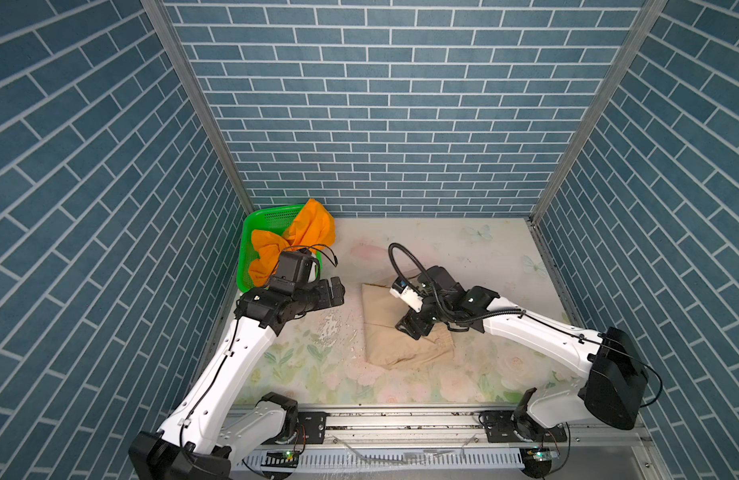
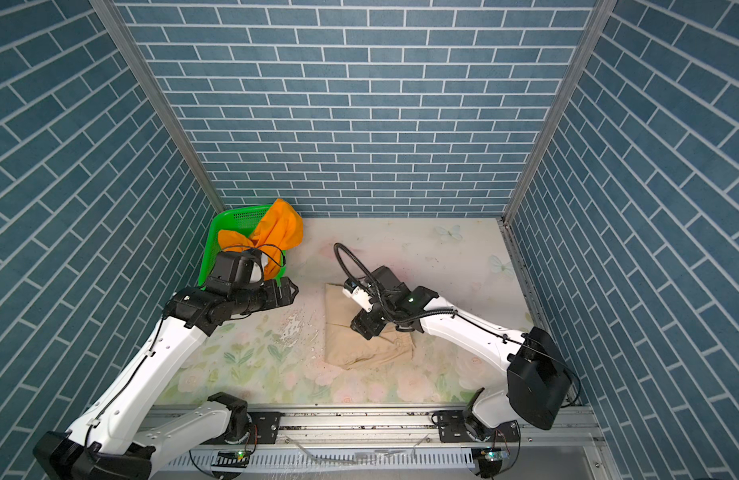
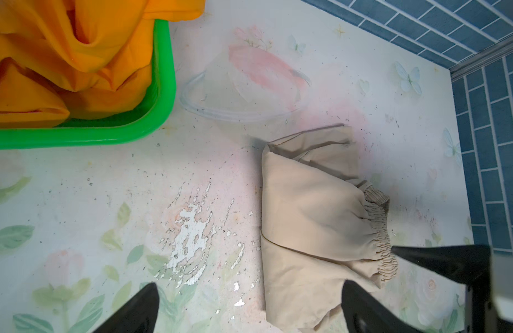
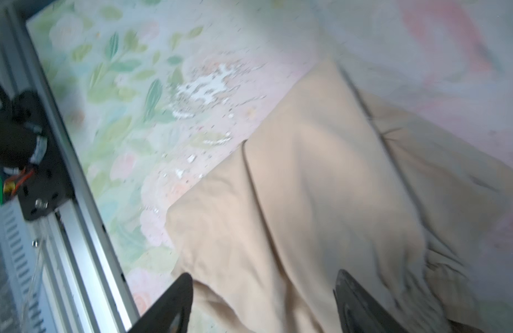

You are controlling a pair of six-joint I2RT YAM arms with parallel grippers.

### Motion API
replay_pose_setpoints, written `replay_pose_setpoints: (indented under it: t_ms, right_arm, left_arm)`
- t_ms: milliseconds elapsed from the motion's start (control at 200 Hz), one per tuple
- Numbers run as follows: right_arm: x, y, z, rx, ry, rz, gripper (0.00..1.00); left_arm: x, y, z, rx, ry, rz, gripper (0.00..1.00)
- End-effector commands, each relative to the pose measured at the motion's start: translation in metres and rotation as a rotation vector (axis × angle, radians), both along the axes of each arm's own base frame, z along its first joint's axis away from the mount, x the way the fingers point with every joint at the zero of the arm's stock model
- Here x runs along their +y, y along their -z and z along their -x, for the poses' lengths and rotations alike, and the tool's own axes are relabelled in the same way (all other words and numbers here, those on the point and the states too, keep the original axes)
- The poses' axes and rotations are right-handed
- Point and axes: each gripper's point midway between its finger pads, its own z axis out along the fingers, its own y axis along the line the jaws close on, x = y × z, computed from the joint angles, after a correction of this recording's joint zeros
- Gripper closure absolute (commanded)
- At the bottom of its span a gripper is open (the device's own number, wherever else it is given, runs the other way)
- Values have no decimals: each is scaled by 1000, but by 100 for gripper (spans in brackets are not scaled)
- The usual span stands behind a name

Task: Fold and stack the shorts

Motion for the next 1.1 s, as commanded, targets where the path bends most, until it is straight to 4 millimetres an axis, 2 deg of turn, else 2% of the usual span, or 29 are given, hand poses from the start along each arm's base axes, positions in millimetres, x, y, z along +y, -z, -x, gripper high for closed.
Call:
replay_pose_setpoints:
  t_ms: [0,50,225,380,545,740,915,1095]
  right_arm:
    - [-12,39,27,-9,-123,197,19]
    - [-4,44,37,-20,-170,227,18]
    - [11,58,53,-95,-254,328,16]
    - [19,73,53,-161,-274,392,14]
    - [28,86,43,-223,-249,434,13]
    - [28,102,29,-266,-202,499,12]
    - [27,104,6,-276,-76,501,13]
    - [12,109,-44,-253,138,583,16]
  left_arm:
    - [9,-5,14,13,6,-20,0]
    - [11,-5,17,17,-1,-20,0]
    - [17,-5,27,27,-13,-26,0]
    - [23,-7,34,21,-22,-39,0]
    - [28,-8,38,16,-28,-51,0]
    - [30,-10,40,14,-31,-54,0]
    - [33,-11,41,14,-37,-62,0]
    - [36,-9,42,24,-51,-62,0]
